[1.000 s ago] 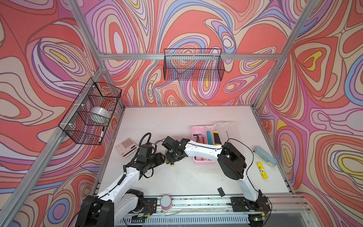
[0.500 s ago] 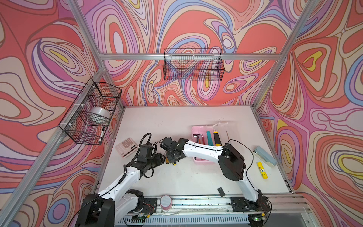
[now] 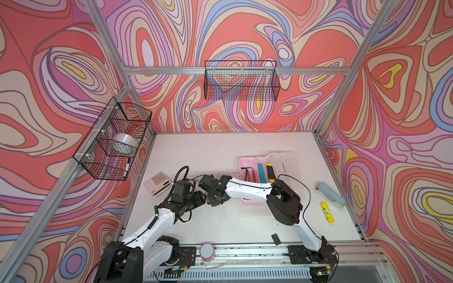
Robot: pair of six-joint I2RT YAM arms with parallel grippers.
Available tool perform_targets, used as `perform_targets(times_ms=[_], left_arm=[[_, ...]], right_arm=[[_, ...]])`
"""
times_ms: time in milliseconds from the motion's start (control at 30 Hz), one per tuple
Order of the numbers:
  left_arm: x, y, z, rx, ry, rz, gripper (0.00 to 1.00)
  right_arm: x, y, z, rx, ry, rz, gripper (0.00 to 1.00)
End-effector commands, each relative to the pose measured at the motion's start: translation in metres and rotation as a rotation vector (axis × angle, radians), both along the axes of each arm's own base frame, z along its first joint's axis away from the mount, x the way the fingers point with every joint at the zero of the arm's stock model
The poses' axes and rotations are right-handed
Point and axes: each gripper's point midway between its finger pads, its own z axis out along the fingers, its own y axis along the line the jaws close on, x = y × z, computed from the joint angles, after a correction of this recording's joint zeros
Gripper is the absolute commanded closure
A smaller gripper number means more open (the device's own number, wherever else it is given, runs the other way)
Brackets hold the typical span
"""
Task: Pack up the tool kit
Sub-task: 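Close the right gripper on the black-and-yellow screwdriver handle, then lift the black-and-yellow screwdriver over the box and open the right gripper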
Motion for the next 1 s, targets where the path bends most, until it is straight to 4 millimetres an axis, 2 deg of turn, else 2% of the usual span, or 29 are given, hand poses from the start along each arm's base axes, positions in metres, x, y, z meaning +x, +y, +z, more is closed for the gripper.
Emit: perform_targets(times_ms=[0,300,433,533,700,833,900,967], left_arm=[[0.001,0.004,-0.002,0.013,-0.011,0.007,0.45],[0.002,0.003,-0.001,0.006,-0.014,0.007,0.45],[0.003,0.002,0.002,0.002,-0.019,0.009,0.45],[0.004,0.003,0.004,0.002,-0.022,0.014,0.45],[0.004,0.003,0.005,0.003,-0.027,0.018,0.45],[0.004,0.003,0.007,0.002,-0.030,0.018,0.45],[0.005,0.003,0.009,0.001,-0.035,0.017,0.45],[0.006,0.003,0.010,0.000,-0.038,0.016,0.45]], right_arm=[[-0.004,-0.006,-0.012,-0.036,0.007,-0.009,0.68],[-0.006,-0.012,-0.004,-0.035,-0.001,-0.006,0.76],[-0.006,-0.017,0.010,-0.028,-0.023,-0.009,0.80],[-0.006,-0.022,0.030,-0.002,-0.051,-0.011,0.98],[-0.008,-0.035,0.072,0.044,-0.112,-0.020,1.00],[0.002,-0.066,0.115,0.011,-0.224,-0.065,1.00],[0.009,-0.091,0.135,-0.018,-0.261,-0.109,1.00],[0.020,-0.129,0.154,-0.043,-0.296,-0.175,1.00]])
